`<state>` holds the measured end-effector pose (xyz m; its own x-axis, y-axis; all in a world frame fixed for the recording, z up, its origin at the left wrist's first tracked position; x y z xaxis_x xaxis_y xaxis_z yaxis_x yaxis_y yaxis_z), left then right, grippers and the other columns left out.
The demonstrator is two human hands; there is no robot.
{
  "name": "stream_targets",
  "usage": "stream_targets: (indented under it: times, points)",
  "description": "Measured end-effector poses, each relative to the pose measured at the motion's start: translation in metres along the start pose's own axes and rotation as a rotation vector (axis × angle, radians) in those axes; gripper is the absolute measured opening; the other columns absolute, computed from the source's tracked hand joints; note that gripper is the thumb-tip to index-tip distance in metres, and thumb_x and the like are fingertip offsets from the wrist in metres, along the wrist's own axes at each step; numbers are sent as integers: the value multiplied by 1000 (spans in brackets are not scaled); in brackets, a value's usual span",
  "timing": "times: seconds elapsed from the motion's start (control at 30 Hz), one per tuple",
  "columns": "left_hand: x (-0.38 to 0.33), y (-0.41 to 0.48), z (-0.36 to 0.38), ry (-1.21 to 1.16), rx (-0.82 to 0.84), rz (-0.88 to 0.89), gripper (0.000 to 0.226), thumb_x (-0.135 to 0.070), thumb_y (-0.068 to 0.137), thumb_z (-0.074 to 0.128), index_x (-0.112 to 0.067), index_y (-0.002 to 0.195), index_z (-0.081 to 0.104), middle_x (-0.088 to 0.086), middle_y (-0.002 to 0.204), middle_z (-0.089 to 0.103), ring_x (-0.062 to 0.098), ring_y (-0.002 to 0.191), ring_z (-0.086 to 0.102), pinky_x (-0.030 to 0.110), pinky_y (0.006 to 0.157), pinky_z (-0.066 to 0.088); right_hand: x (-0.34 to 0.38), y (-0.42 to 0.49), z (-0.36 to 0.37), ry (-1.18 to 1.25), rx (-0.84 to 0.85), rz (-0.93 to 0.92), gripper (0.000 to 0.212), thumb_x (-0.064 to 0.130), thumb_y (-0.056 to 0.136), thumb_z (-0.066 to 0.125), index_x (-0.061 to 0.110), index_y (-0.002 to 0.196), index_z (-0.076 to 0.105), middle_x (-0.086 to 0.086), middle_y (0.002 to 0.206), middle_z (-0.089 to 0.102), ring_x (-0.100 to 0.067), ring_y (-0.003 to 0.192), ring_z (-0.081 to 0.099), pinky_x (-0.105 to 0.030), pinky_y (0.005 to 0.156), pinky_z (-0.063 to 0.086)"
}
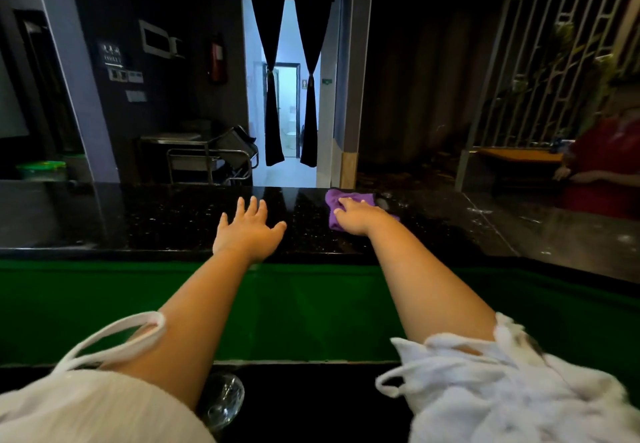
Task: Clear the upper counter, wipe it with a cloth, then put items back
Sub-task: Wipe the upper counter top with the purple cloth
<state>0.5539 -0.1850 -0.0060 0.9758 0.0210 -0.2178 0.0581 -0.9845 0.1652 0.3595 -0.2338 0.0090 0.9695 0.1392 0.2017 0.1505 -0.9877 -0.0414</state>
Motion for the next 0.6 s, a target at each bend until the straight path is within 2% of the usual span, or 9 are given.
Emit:
stream_targets:
  times: [0.1,0.33,0.5,0.6]
  points:
    - [0,1,-2,-13,-33,10,67,-52,97,22,-19,152,2,-1,160,-6,17,147,-12,44,120,-1,17,8,3,-1,0,-5,53,35,102,18,21,152,12,-6,161,4,-29,147,7,-47,117,9]
    - [-1,-6,-6,-18,-119,52,62,-47,99,21,-17,152,9,-2,160,0,15,147,-10,42,121,3,9,-24,11,12,-6,-188,50,40,103,18,29,151,18,5,160,8,-19,147,12,-41,117,12]
    - [-10,-19,-3,23,-159,75,60,-45,99,18,-16,151,11,-2,160,3,15,147,-9,40,120,2,4,-30,9,-5,5,-96,50,37,103,14,26,152,13,3,161,4,-23,148,6,-44,118,8]
    - [-18,-30,1,42,-182,85,57,-42,100,17,-16,151,12,-2,160,5,15,147,-7,38,120,2,12,-35,10,-3,-40,-53,50,34,103,13,25,152,15,1,161,5,-23,147,9,-45,118,10]
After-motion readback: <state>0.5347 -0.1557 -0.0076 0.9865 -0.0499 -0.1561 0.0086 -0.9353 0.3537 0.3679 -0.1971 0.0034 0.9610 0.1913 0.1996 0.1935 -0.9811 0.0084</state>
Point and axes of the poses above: each hand's wrist, its own y-axis towards the middle knuckle, its own z-axis out of the palm, x = y × z, the point moved 5 cm from there along y, towards the middle knuckle
